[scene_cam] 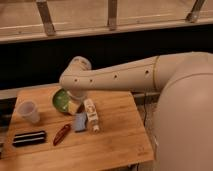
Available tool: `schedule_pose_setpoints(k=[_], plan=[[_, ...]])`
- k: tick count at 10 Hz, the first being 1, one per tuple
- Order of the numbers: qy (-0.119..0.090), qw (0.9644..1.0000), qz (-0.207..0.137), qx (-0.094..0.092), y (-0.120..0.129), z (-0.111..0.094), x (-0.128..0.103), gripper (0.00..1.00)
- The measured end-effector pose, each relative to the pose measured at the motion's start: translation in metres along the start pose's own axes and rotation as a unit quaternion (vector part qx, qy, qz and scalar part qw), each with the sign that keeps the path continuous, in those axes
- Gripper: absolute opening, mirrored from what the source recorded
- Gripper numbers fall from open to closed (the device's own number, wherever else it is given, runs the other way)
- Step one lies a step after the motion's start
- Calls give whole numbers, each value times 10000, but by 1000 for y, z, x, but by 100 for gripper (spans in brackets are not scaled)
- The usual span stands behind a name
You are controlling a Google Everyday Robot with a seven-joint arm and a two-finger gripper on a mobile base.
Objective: Place the eraser in the ceramic cup
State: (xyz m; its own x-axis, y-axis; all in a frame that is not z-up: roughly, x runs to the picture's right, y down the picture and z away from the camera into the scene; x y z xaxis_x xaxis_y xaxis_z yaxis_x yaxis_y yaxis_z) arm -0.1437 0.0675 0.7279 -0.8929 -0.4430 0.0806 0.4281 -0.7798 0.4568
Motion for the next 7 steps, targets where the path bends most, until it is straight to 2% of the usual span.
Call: schedule_pose_setpoints(k=[2, 4, 5, 7], plan=[[227, 9982, -522, 168, -22, 10, 43, 80], [412, 9932, -1042, 304, -46, 16, 90, 80], [546, 9881, -1375, 425, -63, 19, 117, 80], [718, 9778, -1835, 711, -100, 24, 148, 80]])
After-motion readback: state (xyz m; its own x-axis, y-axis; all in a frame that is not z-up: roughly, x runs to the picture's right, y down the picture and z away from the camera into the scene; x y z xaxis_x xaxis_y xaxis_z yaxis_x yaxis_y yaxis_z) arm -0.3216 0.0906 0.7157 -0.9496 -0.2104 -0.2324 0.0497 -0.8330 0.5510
